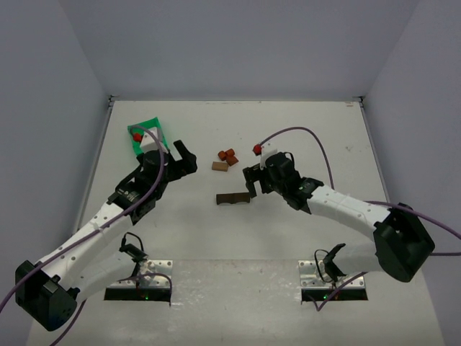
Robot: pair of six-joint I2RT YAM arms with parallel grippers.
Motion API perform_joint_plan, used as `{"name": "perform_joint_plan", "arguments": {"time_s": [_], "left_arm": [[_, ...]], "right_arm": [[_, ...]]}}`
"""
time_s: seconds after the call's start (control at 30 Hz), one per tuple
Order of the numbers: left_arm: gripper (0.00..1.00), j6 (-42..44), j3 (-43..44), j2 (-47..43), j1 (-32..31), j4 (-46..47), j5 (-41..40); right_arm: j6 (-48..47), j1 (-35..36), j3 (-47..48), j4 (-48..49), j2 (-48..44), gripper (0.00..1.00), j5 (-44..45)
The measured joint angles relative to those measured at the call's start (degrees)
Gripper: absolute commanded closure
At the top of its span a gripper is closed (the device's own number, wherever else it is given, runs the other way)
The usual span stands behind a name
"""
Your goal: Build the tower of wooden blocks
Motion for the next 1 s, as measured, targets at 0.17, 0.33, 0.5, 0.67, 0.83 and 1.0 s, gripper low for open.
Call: {"name": "perform_joint_plan", "arguments": {"time_s": [0.17,0.33,0.5,0.67,0.83,1.0], "left_arm": [[0.0,0.66,-1.4,0.22,0.0,0.38,1.24],[0.0,1.12,-2.18,0.19,0.0,1.44,1.83],[0.0,1.25,-2.71,0.19,0.0,1.82,2.19],[0.0,1.25,-2.71,0.19,0.0,2.23,2.22],[0.0,1.24,-2.71,0.19,0.0,2.44,2.24],[0.0,1.22,-2.71,0.19,0.0,2.72,2.44]], "right_arm": [[-0.25,0.94,8.81,-1.35,9.17,0.01,0.11],[-1.11,1.22,17.59,-3.16,18.29,0.01,0.52],[-2.09,1.64,29.65,-6.18,29.26,0.01,1.89],[-5.12,2.17,39.49,-8.64,37.98,0.02,2.8],[-11.23,2.46,44.34,-9.73,43.41,0.33,1.19],[-17.59,2.58,50.15,-10.4,48.69,0.42,0.31]]}}
